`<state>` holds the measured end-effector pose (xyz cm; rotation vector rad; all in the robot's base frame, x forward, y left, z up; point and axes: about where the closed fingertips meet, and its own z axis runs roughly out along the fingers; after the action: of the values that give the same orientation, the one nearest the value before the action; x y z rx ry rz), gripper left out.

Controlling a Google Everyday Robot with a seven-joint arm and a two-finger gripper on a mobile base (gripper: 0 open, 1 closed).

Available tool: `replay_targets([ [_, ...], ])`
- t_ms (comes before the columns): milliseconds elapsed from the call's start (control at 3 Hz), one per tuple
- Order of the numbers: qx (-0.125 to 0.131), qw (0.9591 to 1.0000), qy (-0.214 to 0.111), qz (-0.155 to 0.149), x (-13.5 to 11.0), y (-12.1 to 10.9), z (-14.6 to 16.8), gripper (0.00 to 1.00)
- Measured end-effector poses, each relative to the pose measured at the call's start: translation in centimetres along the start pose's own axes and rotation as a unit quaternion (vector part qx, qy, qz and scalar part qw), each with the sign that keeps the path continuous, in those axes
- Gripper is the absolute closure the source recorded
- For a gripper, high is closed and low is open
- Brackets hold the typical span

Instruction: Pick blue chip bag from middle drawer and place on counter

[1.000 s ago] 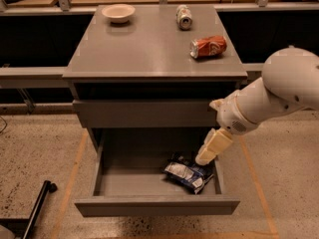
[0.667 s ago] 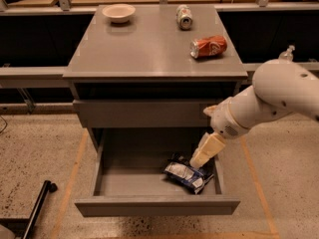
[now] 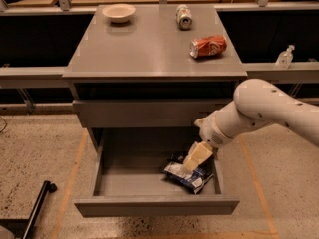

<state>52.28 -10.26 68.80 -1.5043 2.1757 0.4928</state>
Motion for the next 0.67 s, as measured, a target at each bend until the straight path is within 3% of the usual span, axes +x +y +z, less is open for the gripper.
replay_targets([
  [333,-0.01,0.9996,-0.008,0.024,1.39,-0.68,3.33,0.0],
  [667,-0.011,0.9996,-0.009,0.025,1.49,-0.69,3.55,0.0],
])
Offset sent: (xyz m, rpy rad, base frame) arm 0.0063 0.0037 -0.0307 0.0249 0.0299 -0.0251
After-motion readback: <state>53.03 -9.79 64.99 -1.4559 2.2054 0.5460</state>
